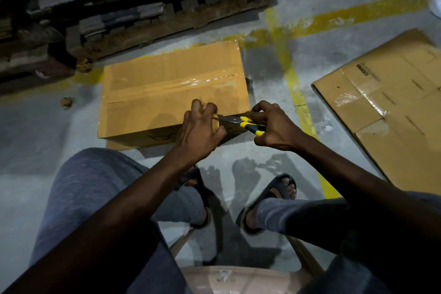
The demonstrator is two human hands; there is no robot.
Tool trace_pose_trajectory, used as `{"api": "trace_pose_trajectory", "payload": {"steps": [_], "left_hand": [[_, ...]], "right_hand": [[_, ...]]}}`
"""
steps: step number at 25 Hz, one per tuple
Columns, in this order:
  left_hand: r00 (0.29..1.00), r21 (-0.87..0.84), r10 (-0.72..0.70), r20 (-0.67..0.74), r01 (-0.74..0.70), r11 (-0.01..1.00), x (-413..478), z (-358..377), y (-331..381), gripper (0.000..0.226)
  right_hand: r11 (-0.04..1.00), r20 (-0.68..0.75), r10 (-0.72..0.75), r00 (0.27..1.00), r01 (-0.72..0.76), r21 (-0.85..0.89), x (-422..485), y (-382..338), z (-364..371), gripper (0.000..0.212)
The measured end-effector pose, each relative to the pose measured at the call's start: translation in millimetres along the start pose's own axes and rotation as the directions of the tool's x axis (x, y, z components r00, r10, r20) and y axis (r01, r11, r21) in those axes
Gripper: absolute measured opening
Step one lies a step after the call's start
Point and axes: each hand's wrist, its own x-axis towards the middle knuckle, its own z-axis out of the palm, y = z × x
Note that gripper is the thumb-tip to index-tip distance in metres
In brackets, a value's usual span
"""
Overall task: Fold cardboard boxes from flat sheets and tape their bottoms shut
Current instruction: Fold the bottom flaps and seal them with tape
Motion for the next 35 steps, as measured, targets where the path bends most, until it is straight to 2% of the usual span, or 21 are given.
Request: {"api": "trace_pose_trajectory", "payload": {"steps": [2,4,5,7,9,11,13,14,15,17,19,22,25,26,28,30,35], "left_hand": [[0.999,-0.055,-0.033,-0.001,0.033,0.998,0,1,2,0.036],[0.995,-0.240,-0.098,0.003,0.096,0.966,2,-1,3,0.021],[0.987,-0.383,-0.159,0.021,0.155,0.911,4,-3,2,0.016],[0.949,-0.591,-0.310,0.065,0.287,0.754,10,-6,-1,0.023],[0.911,-0.671,-0.393,0.125,0.370,0.643,10,-7,0,0.024],[0.897,-0.701,-0.415,0.149,0.392,0.596,11,-8,2,0.031],[0.926,-0.694,-0.371,0.069,0.312,0.649,9,-9,7,0.032],[0.952,-0.681,-0.305,0.012,0.231,0.695,6,-9,10,0.032],[0.977,-0.663,-0.209,-0.035,0.134,0.736,3,-6,15,0.031],[0.998,-0.624,-0.028,-0.049,-0.009,0.781,-8,4,25,0.030],[0.999,-0.626,0.043,-0.017,-0.044,0.779,-14,13,29,0.028],[0.999,-0.662,0.041,0.019,-0.019,0.749,-11,18,26,0.024],[0.998,-0.582,0.059,0.021,-0.036,0.812,-6,20,26,0.024],[0.997,-0.572,0.072,-0.001,-0.060,0.818,-5,20,28,0.023],[0.995,-0.592,0.085,-0.055,-0.101,0.799,-3,20,30,0.023],[0.991,-0.596,0.107,-0.086,-0.137,0.791,-3,21,31,0.021],[0.968,-0.499,0.231,-0.102,-0.250,0.830,-7,28,33,0.024]], "right_hand": [[1.000,0.010,-0.007,1.000,0.007,-0.007,0,-1,0,0.055],[1.000,0.025,-0.006,1.000,0.006,0.000,0,0,-1,0.059],[1.000,0.038,0.001,0.999,-0.001,-0.002,0,1,-3,0.064],[0.999,0.054,-0.002,0.999,0.004,-0.033,-1,1,-6,0.071],[0.993,0.054,-0.047,0.997,0.052,-0.107,-2,-2,-9,0.075],[0.979,0.080,-0.112,0.990,0.124,-0.160,-2,-2,-11,0.073],[0.986,0.124,-0.107,0.986,0.122,-0.116,-1,-4,-14,0.044],[0.994,0.161,-0.077,0.984,0.089,-0.065,1,-8,-16,0.025],[0.999,0.231,-0.044,0.972,0.042,0.015,3,-13,-19,0.019],[0.968,0.401,-0.001,0.916,-0.100,0.229,3,-22,-21,0.020],[0.935,0.446,0.003,0.895,-0.161,0.317,4,-25,-21,0.029],[0.948,0.421,0.005,0.907,-0.137,0.286,3,-20,-23,0.031],[0.972,0.285,0.039,0.958,-0.102,0.211,2,-22,-19,0.034],[0.964,0.249,0.055,0.967,-0.117,0.239,1,-25,-16,0.036],[0.885,0.254,0.139,0.957,-0.236,0.402,1,-29,-14,0.036],[0.735,0.335,0.231,0.913,-0.390,0.554,3,-28,-19,0.036],[0.540,0.460,0.273,0.845,-0.531,0.653,7,-9,-16,0.035]]}}
